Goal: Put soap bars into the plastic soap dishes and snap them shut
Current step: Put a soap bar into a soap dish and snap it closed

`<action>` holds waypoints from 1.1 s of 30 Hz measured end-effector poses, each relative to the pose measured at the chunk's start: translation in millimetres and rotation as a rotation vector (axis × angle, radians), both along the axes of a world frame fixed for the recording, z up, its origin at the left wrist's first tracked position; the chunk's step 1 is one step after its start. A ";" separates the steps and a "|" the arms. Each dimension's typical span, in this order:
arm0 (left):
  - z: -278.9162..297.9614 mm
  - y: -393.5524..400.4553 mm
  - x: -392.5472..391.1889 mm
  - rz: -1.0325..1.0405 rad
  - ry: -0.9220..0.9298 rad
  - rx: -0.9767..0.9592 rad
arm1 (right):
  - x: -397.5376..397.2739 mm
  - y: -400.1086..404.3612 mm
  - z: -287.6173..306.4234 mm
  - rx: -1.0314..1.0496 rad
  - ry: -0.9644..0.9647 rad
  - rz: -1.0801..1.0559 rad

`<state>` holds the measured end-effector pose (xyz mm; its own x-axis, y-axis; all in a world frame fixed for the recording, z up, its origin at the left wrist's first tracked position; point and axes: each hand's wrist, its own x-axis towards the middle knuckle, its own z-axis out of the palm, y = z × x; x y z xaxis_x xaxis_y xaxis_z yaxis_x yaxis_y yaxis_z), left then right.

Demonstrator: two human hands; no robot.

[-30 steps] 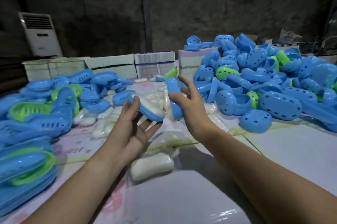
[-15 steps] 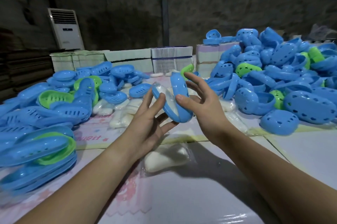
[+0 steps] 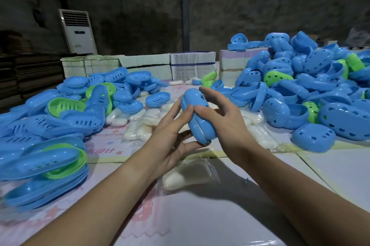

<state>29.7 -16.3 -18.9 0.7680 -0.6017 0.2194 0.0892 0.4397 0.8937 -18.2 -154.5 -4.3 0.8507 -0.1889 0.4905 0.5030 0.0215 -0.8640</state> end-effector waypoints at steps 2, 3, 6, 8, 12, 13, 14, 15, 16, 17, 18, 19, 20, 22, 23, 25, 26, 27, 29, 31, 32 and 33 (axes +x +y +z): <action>0.7 0.6 -0.1 0.010 0.008 0.006 | -0.3 1.4 0.7 -0.006 0.009 -0.019; 1.3 0.7 -0.5 0.012 0.008 0.009 | -0.5 1.5 1.1 -0.008 0.014 -0.019; 3.3 0.2 -2.3 0.028 0.005 0.003 | -1.5 3.5 1.7 -0.005 0.023 -0.025; 4.6 0.1 -2.7 0.044 0.001 -0.001 | -1.6 6.7 1.4 0.002 0.020 -0.031; 4.9 1.0 -1.7 0.051 0.014 -0.001 | -2.5 10.8 0.3 -0.014 0.012 -0.030; 4.7 0.9 -1.6 0.052 0.014 -0.004 | -2.8 11.0 0.2 -0.022 0.011 -0.036; 4.5 0.6 -1.5 0.050 0.013 -0.010 | -3.0 11.2 0.0 -0.028 0.010 -0.043; 4.2 0.5 -1.5 0.048 0.012 -0.017 | -3.4 11.5 0.3 -0.031 0.010 -0.050; 3.8 0.0 -1.4 0.046 0.011 -0.025 | -3.5 11.9 0.4 -0.032 0.009 -0.055; 3.1 -0.4 -1.4 0.045 0.011 -0.034 | -4.1 11.8 0.5 -0.034 0.007 -0.059; 2.2 -1.1 -1.4 0.045 0.014 -0.043 | -4.5 12.1 0.6 -0.038 0.006 -0.063; 1.3 -1.7 -1.5 0.048 0.019 -0.055 | -5.1 12.2 1.0 -0.043 0.004 -0.066; 0.7 -2.3 -1.2 0.052 0.022 -0.068 | -5.4 12.8 1.2 -0.049 0.001 -0.070; 0.3 -2.8 -0.5 0.056 0.009 -0.095 | -5.8 14.7 1.1 -0.075 -0.005 -0.092; 0.6 -2.8 -0.4 0.058 -0.004 -0.104 | -6.3 15.7 1.2 -0.098 -0.007 -0.106; 1.6 -1.9 0.4 0.060 -0.021 -0.098 | -6.7 17.6 1.7 -0.124 -0.011 -0.110; 1.3 -1.6 0.4 0.057 -0.020 -0.088 | -7.3 17.7 1.4 -0.125 -0.008 -0.102; 1.2 -1.3 0.4 0.051 -0.017 -0.076 | -7.8 17.0 1.2 -0.122 -0.001 -0.093; 0.1 -1.5 0.2 0.037 -0.023 -0.056 | -8.5 15.1 0.5 -0.127 0.020 -0.080; -1.0 -2.1 -0.2 0.029 -0.039 -0.041 | -8.4 13.2 -0.4 -0.151 0.036 -0.075; -0.8 -2.0 -0.4 0.031 -0.046 -0.035 | -8.3 12.6 -0.7 -0.161 0.044 -0.075; -0.7 -1.7 -0.3 0.037 -0.052 -0.029 | -7.8 12.0 -0.8 -0.168 0.054 -0.073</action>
<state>29.3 -17.9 -19.6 0.7766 -0.5660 0.2765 0.0260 0.4673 0.8837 -25.9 -142.5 -5.1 0.8637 -0.1705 0.4742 0.4505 -0.1605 -0.8782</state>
